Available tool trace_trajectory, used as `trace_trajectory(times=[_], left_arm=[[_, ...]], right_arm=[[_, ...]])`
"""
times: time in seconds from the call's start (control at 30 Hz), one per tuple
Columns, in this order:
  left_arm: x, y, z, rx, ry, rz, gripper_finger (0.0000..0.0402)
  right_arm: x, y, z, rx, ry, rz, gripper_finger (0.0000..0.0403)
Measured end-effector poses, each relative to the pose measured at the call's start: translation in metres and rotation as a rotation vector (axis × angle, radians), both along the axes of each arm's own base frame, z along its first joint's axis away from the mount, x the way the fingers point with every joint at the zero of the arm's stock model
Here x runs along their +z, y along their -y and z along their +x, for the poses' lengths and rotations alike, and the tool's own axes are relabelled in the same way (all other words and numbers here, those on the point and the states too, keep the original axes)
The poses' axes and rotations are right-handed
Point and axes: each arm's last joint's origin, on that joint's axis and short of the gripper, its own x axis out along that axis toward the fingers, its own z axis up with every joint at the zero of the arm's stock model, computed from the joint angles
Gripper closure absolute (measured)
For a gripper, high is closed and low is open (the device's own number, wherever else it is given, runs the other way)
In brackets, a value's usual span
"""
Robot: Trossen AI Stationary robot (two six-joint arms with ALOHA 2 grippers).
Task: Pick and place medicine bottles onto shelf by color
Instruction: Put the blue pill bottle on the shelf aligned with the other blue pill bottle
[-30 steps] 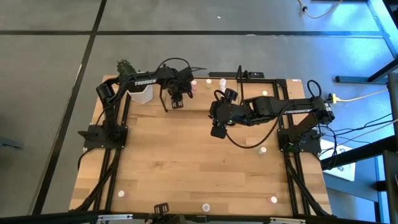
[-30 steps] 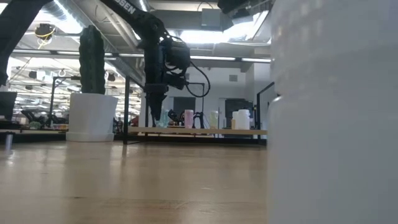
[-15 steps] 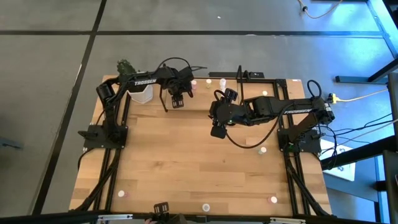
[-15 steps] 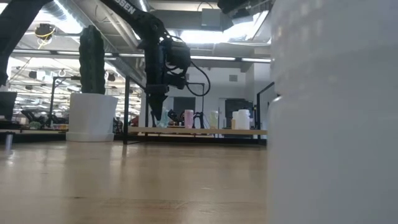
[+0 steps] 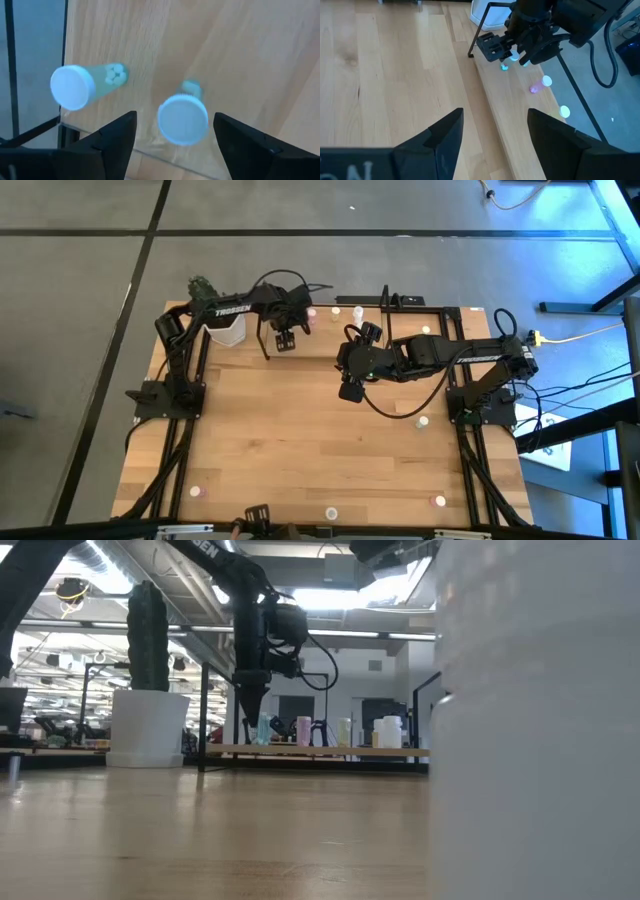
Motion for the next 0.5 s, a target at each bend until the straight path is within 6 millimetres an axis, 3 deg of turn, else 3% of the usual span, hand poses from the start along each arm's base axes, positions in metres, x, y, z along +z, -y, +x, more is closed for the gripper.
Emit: trace_trajectory(times=[0.5], left_arm=[[0.037, 0.002, -0.003, 0.056, -0.041, -0.035, 0.0144]], right_arm=[[0.0, 0.0, 0.0, 0.0, 0.0, 0.0, 0.018]])
